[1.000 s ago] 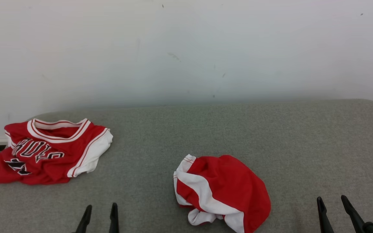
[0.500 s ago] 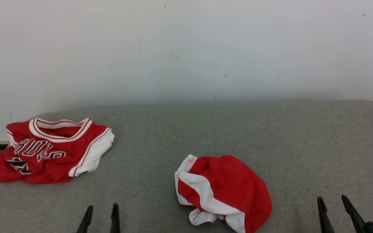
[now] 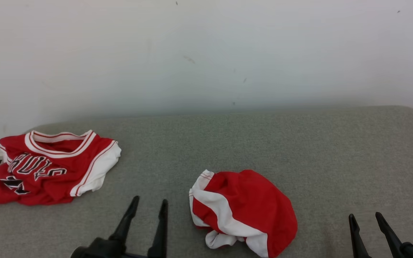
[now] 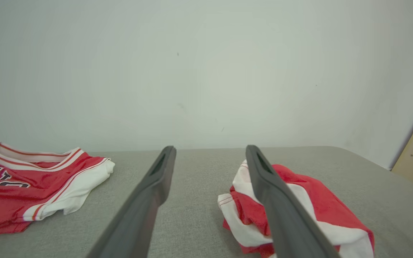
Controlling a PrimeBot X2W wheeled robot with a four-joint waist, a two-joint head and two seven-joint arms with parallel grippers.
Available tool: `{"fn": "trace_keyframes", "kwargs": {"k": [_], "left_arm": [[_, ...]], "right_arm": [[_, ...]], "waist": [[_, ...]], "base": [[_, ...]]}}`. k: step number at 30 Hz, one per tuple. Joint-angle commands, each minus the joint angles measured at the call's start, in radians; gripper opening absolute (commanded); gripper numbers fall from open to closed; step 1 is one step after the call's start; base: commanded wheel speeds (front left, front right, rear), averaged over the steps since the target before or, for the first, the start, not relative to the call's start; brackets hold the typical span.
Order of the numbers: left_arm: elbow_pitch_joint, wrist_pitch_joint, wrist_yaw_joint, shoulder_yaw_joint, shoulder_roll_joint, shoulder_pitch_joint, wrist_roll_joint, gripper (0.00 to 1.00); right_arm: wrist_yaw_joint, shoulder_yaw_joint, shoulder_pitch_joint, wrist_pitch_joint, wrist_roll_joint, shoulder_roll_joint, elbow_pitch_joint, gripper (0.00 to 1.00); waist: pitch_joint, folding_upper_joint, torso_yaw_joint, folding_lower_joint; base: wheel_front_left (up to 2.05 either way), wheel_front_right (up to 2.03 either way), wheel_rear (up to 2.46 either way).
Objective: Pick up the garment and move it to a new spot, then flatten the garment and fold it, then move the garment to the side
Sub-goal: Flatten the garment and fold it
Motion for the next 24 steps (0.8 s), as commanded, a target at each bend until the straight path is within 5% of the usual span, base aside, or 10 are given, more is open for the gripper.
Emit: {"fn": "trace_keyframes", "kwargs": {"k": [1, 12, 24], "left_arm": [[-0.006, -0.001, -0.011, -0.027, 0.003, -0.020, 0.012, 1.00], [0.103, 0.000, -0.053, -0.387, 0.003, -0.184, -0.040, 1.00], [0.370, -0.001, -0.009, -0.634, 0.003, -0.325, -0.121, 1.00]], "right_arm": [[0.000, -0.002, -0.015, 0.001, 0.010, -0.002, -0.005, 1.00], [0.000, 0.006, -0.032, 0.001, 0.019, 0.003, -0.004, 1.00], [0.000, 0.032, -0.072, 0.001, 0.028, 0.009, 0.001, 1.00]], "waist": [[0.005, 0.0000, -0.011, 0.0000], [0.032, 0.0000, -0.104, 0.0000], [0.096, 0.0000, -0.232, 0.0000]], "base": [[0.00, 0.00, 0.00], [0.00, 0.00, 0.00], [0.00, 0.00, 0.00]]}}
